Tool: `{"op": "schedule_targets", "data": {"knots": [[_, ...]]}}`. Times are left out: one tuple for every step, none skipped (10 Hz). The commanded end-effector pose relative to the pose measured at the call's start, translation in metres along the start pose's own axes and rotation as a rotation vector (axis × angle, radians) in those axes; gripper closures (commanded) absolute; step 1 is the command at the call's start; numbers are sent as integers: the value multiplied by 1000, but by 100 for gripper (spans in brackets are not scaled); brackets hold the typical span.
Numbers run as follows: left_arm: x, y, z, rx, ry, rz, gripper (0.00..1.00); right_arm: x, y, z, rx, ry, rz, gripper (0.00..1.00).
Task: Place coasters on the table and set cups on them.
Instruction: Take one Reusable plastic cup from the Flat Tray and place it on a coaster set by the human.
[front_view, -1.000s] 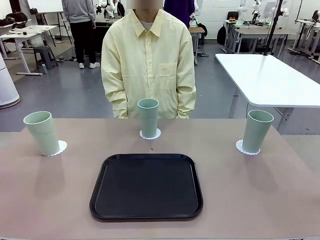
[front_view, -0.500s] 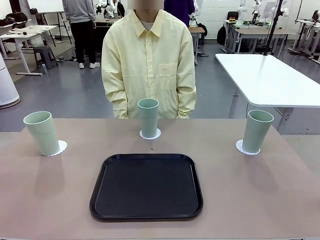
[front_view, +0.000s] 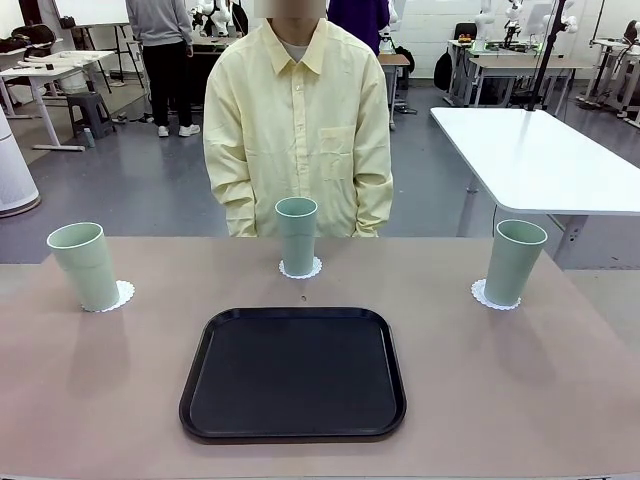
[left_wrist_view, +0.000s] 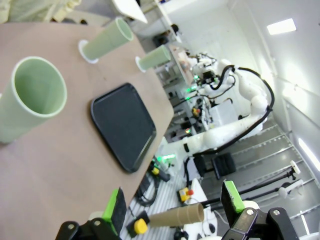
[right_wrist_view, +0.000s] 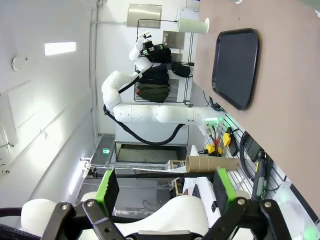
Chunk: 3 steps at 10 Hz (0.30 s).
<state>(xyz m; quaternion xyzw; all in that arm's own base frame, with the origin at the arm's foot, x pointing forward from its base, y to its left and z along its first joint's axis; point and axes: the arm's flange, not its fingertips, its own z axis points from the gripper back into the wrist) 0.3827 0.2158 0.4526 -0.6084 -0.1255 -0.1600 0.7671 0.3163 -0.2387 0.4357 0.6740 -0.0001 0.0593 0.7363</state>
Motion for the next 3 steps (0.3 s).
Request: {"op": "schedule_targets", "data": {"knots": [[0, -2, 1, -6, -8, -7, 0, 0, -2, 0, 11, -10, 2, 0], [0, -2, 1, -6, -8, -7, 0, 0, -2, 0, 11, -10, 2, 0], [0, -2, 1, -6, -8, -7, 0, 0, -2, 0, 11, -10, 2, 0]]}}
